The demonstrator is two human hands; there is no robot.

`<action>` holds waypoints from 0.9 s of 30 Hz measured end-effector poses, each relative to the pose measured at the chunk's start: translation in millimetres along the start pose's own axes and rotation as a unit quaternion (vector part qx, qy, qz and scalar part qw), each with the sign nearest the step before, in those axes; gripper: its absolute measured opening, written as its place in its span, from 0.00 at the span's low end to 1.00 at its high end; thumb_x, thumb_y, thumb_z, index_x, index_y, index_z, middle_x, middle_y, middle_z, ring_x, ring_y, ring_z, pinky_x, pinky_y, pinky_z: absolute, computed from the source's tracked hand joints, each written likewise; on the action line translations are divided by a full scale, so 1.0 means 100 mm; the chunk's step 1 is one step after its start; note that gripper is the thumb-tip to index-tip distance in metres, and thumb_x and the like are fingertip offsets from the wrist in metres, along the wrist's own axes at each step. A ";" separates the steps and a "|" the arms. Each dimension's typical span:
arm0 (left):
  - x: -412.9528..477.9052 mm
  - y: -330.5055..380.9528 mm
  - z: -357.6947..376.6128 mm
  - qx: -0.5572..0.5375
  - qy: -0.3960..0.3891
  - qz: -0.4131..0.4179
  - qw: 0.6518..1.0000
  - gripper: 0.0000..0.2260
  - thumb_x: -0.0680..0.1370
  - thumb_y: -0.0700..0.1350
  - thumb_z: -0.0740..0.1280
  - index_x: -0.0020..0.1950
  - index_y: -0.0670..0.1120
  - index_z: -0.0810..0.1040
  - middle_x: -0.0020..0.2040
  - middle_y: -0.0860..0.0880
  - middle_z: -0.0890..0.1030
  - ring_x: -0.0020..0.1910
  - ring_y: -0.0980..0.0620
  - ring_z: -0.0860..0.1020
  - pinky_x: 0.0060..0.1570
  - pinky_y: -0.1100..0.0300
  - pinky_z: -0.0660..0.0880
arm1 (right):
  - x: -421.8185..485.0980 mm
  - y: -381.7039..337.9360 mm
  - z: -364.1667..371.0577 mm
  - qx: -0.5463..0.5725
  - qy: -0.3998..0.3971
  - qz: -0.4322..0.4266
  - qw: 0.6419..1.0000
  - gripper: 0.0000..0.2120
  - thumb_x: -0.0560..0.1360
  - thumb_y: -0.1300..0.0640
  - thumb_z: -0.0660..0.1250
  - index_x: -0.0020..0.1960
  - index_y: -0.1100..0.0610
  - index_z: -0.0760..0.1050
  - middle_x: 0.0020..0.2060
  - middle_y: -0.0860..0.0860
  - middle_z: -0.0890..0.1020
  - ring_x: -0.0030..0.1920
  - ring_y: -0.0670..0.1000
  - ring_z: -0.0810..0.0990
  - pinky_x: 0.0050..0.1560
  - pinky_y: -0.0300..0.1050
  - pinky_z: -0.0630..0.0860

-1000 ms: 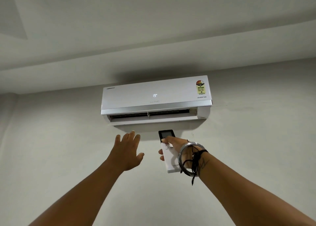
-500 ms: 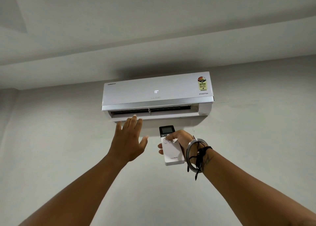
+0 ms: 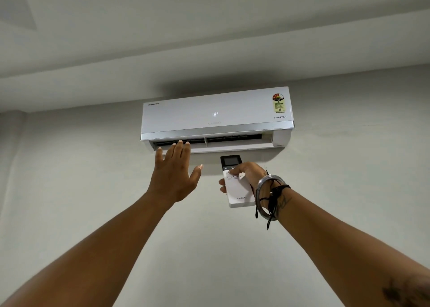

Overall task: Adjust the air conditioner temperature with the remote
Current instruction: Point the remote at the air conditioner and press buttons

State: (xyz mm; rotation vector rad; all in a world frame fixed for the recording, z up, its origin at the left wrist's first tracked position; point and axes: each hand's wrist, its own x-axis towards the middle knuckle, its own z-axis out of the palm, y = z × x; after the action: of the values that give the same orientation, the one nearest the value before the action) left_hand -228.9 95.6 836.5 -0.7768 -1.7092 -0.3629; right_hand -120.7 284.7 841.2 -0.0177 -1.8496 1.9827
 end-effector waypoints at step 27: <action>-0.06 -0.01 0.01 -0.030 -0.046 0.011 0.998 0.30 0.80 0.61 0.53 0.76 0.43 0.57 0.77 0.43 0.62 0.76 0.45 0.59 0.73 0.41 0.51 | -0.08 -0.03 0.12 0.034 0.022 -0.034 0.999 0.15 0.72 0.65 0.60 0.56 0.69 0.72 0.38 0.64 0.87 0.34 0.62 0.87 0.33 0.50 0.83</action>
State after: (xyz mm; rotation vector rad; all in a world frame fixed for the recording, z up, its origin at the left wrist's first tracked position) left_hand -229.9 93.6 830.5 -0.8667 -1.7808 -0.3691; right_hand -116.2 271.0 843.5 0.0225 -1.7310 1.9817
